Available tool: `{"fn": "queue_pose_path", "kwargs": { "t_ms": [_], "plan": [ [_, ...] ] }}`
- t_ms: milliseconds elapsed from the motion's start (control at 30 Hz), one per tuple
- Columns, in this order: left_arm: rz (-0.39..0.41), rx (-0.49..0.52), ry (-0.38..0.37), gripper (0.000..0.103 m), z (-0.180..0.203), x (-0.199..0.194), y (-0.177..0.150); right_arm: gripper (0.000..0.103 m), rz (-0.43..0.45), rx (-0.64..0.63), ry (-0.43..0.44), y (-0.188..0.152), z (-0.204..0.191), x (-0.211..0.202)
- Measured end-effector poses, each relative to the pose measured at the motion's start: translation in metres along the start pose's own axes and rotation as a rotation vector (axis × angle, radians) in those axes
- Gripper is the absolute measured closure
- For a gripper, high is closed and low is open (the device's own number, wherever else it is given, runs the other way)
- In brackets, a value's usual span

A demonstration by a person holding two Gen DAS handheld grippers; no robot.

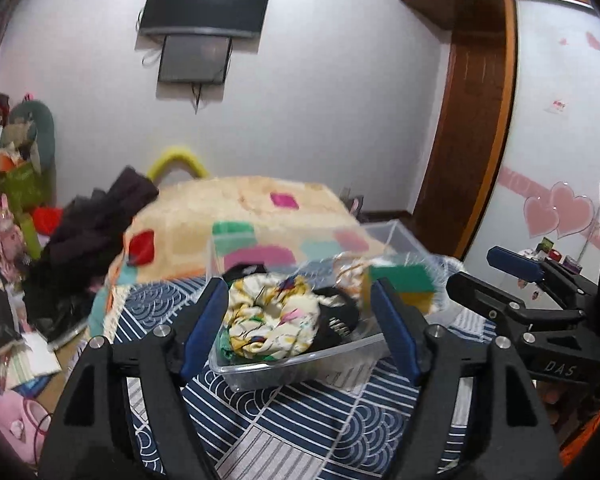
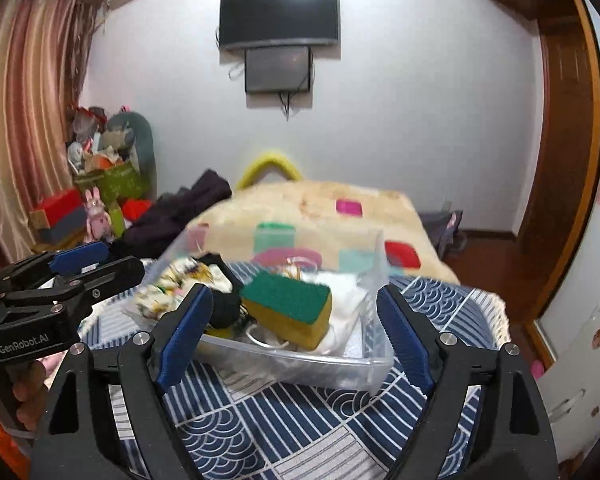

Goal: Organize soft objects

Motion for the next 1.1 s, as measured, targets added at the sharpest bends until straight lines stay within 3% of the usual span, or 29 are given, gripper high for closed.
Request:
{"fn": "queue_pose_path", "kwargs": {
  "t_ms": [100, 167, 267, 633, 1100],
  "plan": [
    [0.051, 0.024, -0.006, 0.021, 0.015, -0.023, 0.011, 0.017, 0.050, 0.017, 0.010, 0.010, 0.003, -0.019],
    [0.085, 0.041, 0.002, 0.011, 0.022, -0.037, 0.015, 0.013, 0.081, 0.024, 0.009, 0.016, 0.004, -0.029],
    [0.139, 0.073, 0.019, 0.005, 0.033, -0.059, 0.020, 0.004, 0.139, 0.041, 0.004, 0.024, 0.008, -0.049],
    [0.220, 0.124, 0.049, 0.000, 0.056, -0.101, 0.028, 0.000, 0.231, 0.051, 0.013, 0.030, 0.001, -0.085],
    [0.225, 0.132, 0.060, 0.000, 0.062, -0.104, 0.024, 0.000, 0.232, 0.074, 0.029, 0.023, 0.001, -0.088]
  ]
}}
Point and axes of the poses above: each gripper's, at about its wrist camera, not at the fingertips, and x roughly the way its jaws point, z to its right, y to its top, the point moved 7 cm from there along x, roughly the way its jaws point, and after that the axes turned 13 degrees about -y, right-handed, at the moved point
